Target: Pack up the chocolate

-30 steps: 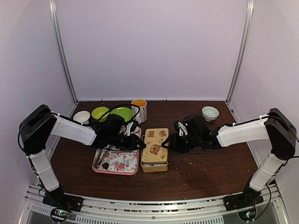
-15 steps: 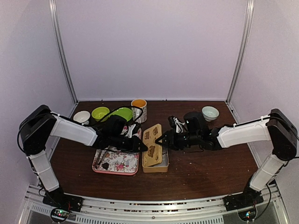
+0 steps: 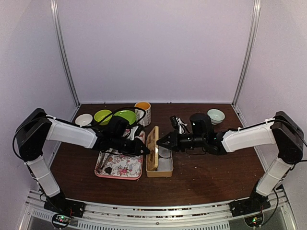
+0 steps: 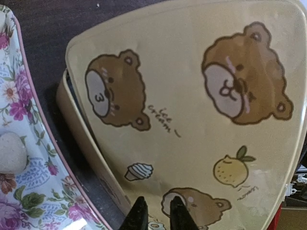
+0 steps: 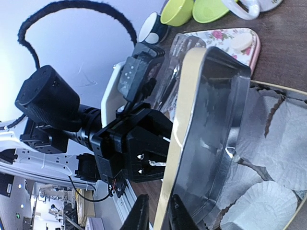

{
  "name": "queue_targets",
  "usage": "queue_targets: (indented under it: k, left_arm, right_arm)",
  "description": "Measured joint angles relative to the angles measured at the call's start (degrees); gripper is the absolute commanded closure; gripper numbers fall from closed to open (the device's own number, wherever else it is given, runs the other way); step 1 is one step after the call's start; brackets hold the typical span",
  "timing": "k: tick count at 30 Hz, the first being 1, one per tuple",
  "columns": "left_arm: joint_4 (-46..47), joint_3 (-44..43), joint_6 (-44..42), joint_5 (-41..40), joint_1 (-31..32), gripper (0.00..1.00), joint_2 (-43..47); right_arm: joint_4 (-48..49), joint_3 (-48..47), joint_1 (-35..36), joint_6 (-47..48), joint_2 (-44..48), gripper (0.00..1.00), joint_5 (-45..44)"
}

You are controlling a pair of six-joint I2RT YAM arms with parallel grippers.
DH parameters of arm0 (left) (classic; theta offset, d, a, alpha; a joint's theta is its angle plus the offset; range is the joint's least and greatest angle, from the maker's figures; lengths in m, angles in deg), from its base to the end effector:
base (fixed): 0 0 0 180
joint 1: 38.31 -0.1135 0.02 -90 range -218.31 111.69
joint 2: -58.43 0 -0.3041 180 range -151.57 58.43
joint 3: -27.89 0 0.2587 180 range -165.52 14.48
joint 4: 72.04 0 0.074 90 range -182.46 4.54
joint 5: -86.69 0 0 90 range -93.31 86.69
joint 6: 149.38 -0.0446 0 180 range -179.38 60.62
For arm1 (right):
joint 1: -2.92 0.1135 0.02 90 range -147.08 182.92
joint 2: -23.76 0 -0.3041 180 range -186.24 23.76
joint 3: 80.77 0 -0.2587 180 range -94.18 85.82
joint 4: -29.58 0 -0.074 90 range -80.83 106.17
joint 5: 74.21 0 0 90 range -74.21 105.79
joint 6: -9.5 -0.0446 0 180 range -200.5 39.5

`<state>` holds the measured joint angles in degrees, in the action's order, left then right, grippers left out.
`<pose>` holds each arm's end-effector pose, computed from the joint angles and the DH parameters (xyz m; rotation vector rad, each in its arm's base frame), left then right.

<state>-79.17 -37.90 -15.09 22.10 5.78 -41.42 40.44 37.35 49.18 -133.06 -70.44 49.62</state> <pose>0.2541 -0.2728 0.1930 0.2567 2.5535 -1.2202 0.2339 0.2803 0.2378 -0.3417 2.2712 1.6087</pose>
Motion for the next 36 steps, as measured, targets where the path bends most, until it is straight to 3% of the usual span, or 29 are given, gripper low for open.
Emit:
queue_targets:
  k: [9,15,21,28,30,33,36]
  left_arm:
    - [-3.1,-0.9,-1.5,-1.9,0.2,0.82,3.7]
    - [-4.4,-1.0,-2.0,-2.4,0.2,0.82,3.8]
    - [-4.7,-1.0,-2.1,-2.5,0.3,0.81,3.8]
    - [-5.0,-1.8,-2.8,-2.5,0.3,0.63,3.8]
    - [-5.0,-2.5,-3.0,-2.6,0.3,0.54,3.8]
    - [-4.9,-4.1,-3.3,-2.5,0.4,0.52,3.1]
    - [-4.7,-6.4,-3.3,-2.3,0.5,0.50,1.1]
  right_arm:
    - [4.6,-0.4,0.0,0.0,-2.4,0.75,2.6]
    - [4.5,-0.8,0.0,0.5,-3.5,0.61,3.0]
    - [-1.6,-0.7,-0.7,4.6,0.3,0.59,-0.2]
    - [-11.7,0.1,-5.2,9.1,7.1,0.49,-7.2]
    - [-12.2,2.1,-7.9,9.0,7.6,0.42,-7.9]
    - [-12.9,6.3,-11.7,8.2,7.5,0.31,-8.6]
    - [-12.7,10.0,-13.2,7.3,6.5,0.28,-8.8]
